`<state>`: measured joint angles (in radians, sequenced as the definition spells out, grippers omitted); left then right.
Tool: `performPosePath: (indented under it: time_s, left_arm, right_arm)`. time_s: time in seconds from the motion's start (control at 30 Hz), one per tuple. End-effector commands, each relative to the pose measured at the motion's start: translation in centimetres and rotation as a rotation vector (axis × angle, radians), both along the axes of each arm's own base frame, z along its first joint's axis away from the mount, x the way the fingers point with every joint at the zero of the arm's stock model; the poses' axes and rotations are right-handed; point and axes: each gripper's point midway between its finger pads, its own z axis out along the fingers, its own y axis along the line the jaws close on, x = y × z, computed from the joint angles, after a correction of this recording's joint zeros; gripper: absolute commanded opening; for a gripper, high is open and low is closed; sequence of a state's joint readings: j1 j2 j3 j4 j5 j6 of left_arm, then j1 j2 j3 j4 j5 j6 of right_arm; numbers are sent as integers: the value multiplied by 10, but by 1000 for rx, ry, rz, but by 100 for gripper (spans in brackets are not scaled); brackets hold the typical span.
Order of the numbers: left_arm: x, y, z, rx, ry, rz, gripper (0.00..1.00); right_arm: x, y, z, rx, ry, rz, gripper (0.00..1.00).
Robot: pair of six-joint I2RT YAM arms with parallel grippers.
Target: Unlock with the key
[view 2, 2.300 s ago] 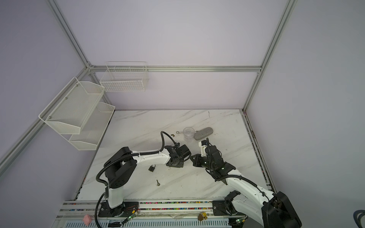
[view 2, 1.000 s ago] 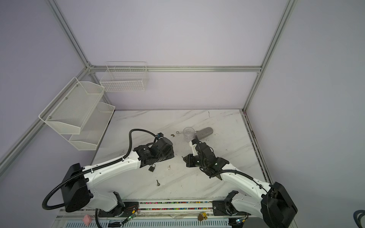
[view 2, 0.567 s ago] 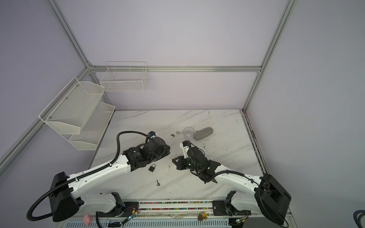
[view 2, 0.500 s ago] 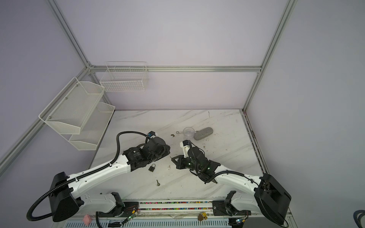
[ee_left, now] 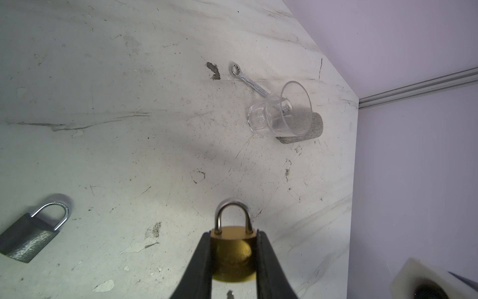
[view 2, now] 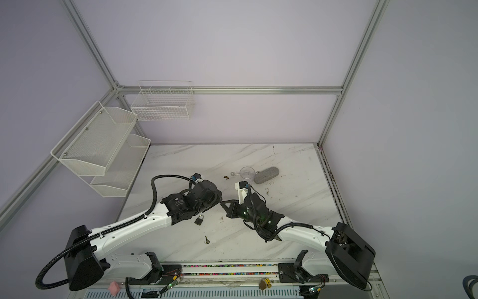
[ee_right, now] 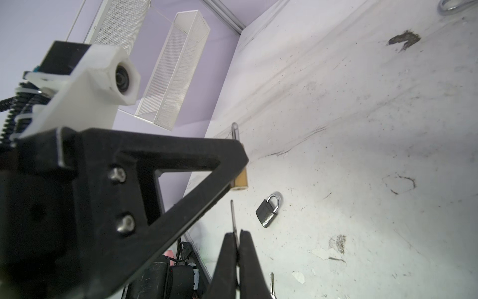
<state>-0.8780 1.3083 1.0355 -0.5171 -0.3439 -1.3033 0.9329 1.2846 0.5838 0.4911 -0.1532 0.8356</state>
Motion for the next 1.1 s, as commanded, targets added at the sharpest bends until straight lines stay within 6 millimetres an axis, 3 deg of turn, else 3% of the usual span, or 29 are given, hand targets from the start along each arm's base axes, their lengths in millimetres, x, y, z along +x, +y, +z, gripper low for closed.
performPosePath:
  time_s: [0.0, 0.43, 0.67, 0.93, 1.07]
  left_arm:
    - [3, 6, -4, -21, -7, 54, 0]
    - [0, 9, -11, -35, 10, 93, 0]
    - [0, 10, -14, -32, 14, 101, 0]
    - [-1, 10, -15, -30, 14, 102, 0]
    - [-1, 10, -15, -28, 11, 102, 0]
  right_arm:
    - [7, -2, 6, 43, -7, -67, 0]
    - [10, 3, -6, 9, 16, -117, 0]
    - [8, 4, 9, 43, -11, -114, 0]
    - [3, 13, 6, 52, 4, -93, 0]
    - [6, 7, 6, 47, 5, -128, 0]
